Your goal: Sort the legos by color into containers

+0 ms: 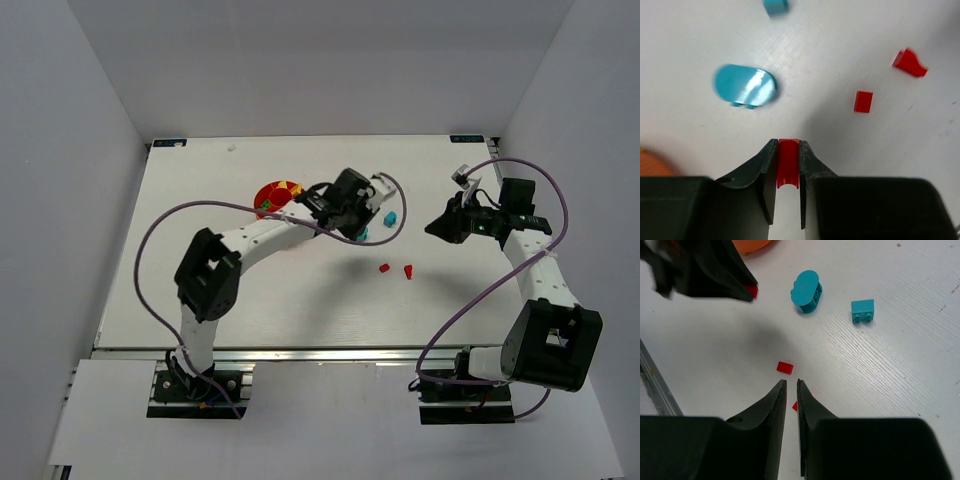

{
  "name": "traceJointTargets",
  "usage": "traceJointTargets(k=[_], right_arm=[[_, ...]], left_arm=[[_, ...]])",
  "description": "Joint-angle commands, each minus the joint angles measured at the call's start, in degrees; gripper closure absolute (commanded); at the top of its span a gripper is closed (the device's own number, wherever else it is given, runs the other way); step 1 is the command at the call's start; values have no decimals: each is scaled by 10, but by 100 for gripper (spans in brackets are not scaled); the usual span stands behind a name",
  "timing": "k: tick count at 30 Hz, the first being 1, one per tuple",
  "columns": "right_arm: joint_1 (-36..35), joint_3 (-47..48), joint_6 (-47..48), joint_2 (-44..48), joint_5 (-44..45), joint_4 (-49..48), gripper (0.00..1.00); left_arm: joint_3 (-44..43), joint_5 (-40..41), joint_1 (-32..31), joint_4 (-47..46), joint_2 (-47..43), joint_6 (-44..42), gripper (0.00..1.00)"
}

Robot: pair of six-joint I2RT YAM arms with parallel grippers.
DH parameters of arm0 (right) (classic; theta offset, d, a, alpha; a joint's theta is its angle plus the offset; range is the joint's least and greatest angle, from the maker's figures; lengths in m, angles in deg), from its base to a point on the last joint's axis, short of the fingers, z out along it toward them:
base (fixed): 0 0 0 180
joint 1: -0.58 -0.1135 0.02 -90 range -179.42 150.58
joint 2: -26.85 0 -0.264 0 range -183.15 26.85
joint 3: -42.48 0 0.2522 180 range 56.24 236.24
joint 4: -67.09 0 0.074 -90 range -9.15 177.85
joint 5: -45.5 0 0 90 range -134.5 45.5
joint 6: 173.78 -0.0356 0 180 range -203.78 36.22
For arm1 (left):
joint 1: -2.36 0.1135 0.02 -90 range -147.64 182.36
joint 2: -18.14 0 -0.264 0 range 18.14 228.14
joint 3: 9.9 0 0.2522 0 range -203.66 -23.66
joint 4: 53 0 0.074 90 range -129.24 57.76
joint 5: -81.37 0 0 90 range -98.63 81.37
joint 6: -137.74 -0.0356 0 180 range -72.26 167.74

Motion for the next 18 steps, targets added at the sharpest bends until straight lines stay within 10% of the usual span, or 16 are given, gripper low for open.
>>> traceJointTargets(k=[1,18], right_arm=[[2,-6,11,4,-18,11,80],[4,-9,19,4,-27,19,79]], left_arm=[[1,7,28,-4,-100,11,93],[28,72,226,-42,-121,48,98]])
